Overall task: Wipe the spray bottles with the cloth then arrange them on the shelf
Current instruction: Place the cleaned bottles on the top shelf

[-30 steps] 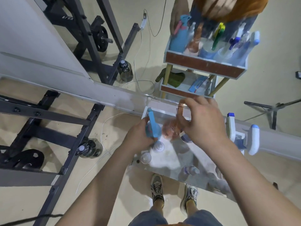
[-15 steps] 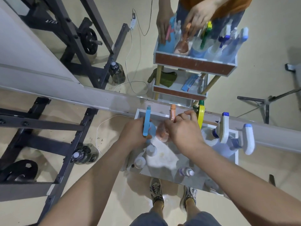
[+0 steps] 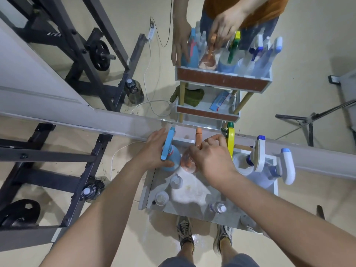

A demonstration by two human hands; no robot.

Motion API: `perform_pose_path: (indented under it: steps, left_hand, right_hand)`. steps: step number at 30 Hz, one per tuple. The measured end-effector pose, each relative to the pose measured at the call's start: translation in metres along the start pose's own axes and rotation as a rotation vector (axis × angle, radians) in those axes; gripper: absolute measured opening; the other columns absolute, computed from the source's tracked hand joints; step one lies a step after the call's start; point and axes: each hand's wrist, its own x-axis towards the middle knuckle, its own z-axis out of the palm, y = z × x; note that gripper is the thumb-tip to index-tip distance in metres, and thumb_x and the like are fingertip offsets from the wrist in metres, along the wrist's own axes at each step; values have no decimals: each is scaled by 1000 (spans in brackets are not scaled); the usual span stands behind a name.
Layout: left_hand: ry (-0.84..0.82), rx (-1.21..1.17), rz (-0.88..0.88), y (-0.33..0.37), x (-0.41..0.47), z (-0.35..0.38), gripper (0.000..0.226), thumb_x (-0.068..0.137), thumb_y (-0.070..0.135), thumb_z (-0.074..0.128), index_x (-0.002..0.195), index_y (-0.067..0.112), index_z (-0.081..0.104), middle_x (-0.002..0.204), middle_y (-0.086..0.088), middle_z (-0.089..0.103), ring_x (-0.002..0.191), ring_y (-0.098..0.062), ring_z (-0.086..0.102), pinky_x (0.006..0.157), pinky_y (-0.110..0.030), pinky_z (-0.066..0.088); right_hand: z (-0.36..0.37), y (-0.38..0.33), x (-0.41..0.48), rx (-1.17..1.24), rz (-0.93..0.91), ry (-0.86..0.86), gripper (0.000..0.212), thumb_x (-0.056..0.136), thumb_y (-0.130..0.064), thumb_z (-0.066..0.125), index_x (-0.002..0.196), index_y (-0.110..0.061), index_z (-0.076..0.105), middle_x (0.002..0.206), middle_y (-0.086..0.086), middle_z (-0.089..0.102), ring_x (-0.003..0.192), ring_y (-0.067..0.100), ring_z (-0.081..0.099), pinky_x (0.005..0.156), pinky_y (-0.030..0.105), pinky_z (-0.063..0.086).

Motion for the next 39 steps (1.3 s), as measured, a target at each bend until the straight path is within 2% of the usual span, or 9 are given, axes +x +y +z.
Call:
perform_pose_path:
  steps: [3,8,11,18,21,25,30,36,39]
  left_hand:
    - [-113,104,-2,-15,7,2,131,37,71,79,150,44,20,160,7,12,148,-26,16,116,-49,30]
    - [-51,-55,73,-9,4,-2,110,50,21,98,145,25,42,145,5,39,123,-9,45,96,-13,38]
    - [-2,-62,101,-5,0,-4,105,55,20,96,145,22,42,140,3,48,116,-9,49,86,-4,31]
    - [16,-52,68,-4,-3,0,97,53,22,97,136,16,49,135,-3,48,118,-19,51,93,-19,43]
    - [25,-28,50,-13,-1,8,116,45,45,95,144,30,38,151,0,35,139,-23,35,112,-41,38]
    - [54,36,24,-23,-10,16,128,46,56,91,151,41,18,159,0,24,149,-23,15,118,-42,23]
    - [105,60,32,-17,-29,20,106,60,41,91,149,31,34,157,-8,31,146,-31,24,117,-41,23]
    - [275,-9,-3,8,-39,20,67,62,22,90,122,19,61,115,-1,65,105,-24,58,78,-26,39]
    - [350,-26,-65,16,-36,26,68,64,26,89,123,20,56,119,0,61,103,-23,59,76,-27,42]
  right_hand:
    - [5,1,-4,-21,-9,-31,33,73,-18,30,68,-12,63,50,13,54,52,29,54,74,44,48]
    - [11,1,-4,-28,-43,-28,37,74,-21,29,65,-14,64,46,10,54,46,29,54,73,40,27]
    - [8,-1,-6,8,-15,-78,36,73,-21,30,62,-15,63,44,8,52,43,28,52,72,39,30]
    - [-1,-5,-5,-69,67,-178,6,61,-19,62,67,-16,62,49,7,57,51,28,57,75,40,29]
    - [-2,-6,-8,-74,101,-204,29,57,-19,61,85,-15,68,59,12,61,63,32,60,82,45,27]
    - [-2,-9,-16,-109,83,-267,49,67,-20,68,116,-19,66,73,18,63,78,36,60,90,51,31]
    - [3,-11,-24,-98,49,-163,27,61,-12,62,86,-16,71,64,12,60,68,32,59,82,45,35]
    - [-1,-9,-19,-42,5,-151,20,47,-7,78,56,-13,61,52,11,61,47,27,54,69,38,34]
    - [-14,-12,-11,-53,2,-210,18,56,-5,78,66,-10,65,80,21,73,58,30,62,69,40,47]
